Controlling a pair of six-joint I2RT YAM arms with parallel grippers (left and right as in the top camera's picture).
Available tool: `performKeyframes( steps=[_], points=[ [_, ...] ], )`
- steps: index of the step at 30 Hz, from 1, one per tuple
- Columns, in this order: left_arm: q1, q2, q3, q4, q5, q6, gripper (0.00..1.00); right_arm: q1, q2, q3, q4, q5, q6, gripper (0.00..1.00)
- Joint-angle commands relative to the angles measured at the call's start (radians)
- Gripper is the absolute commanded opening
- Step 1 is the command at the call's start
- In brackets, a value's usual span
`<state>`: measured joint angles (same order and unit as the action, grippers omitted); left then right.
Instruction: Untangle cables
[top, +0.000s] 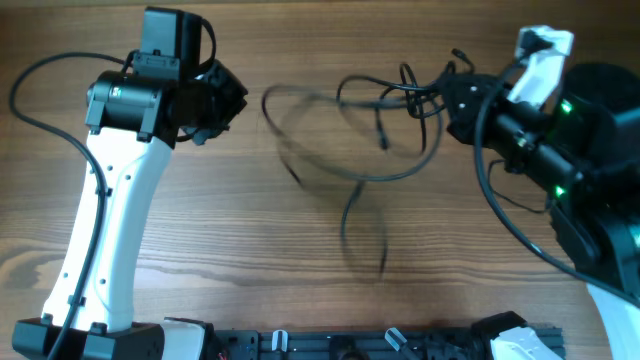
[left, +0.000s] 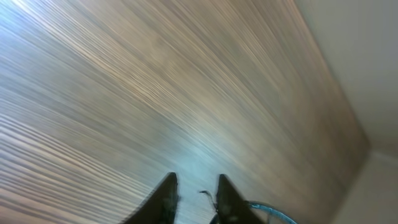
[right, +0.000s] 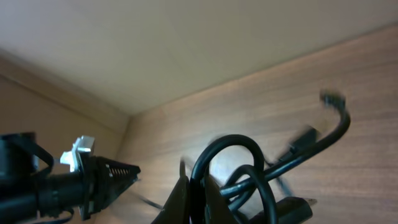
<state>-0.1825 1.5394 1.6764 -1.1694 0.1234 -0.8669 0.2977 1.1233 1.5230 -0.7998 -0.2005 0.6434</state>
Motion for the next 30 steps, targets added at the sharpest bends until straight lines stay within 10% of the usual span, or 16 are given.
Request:
performKeyframes(
  steps=[1, 6, 11, 13, 23, 24, 28, 30],
  points=[
    [0.005, 0.0, 0.003, -0.066, -0.304, 0.021, 0.19, -0.004, -0.035, 0.022, 0.003, 0.179, 0.036, 0.04],
    [0.006, 0.0, 0.003, -0.019, -0.059, 0.084, 0.16, -0.004, 0.024, 0.022, -0.02, 0.082, 0.09, 0.04],
    [-0.011, 0.0, 0.003, 0.145, 0.594, 0.402, 0.62, -0.004, 0.12, 0.022, 0.032, -0.002, 0.221, 0.04],
    [-0.056, 0.0, 0.003, 0.138, 0.571, 0.546, 1.0, -0.004, 0.145, 0.022, 0.101, -0.039, 0.238, 0.04],
    [-0.235, 0.002, 0.003, 0.115, 0.121, 0.76, 0.99, -0.004, 0.163, 0.022, 0.196, -0.188, 0.299, 0.04],
    [-0.237, 0.006, 0.003, 0.115, 0.103, 0.766, 0.93, -0.004, 0.163, 0.022, 0.193, -0.221, 0.299, 0.04],
    [-0.238, 0.019, 0.003, 0.109, 0.093, 0.785, 0.04, -0.004, 0.163, 0.022, 0.137, -0.179, 0.3, 0.04],
    [-0.214, 0.019, 0.003, 0.116, -0.019, 0.649, 0.04, -0.004, 0.163, 0.022, 0.068, -0.04, 0.302, 0.04]
  ],
)
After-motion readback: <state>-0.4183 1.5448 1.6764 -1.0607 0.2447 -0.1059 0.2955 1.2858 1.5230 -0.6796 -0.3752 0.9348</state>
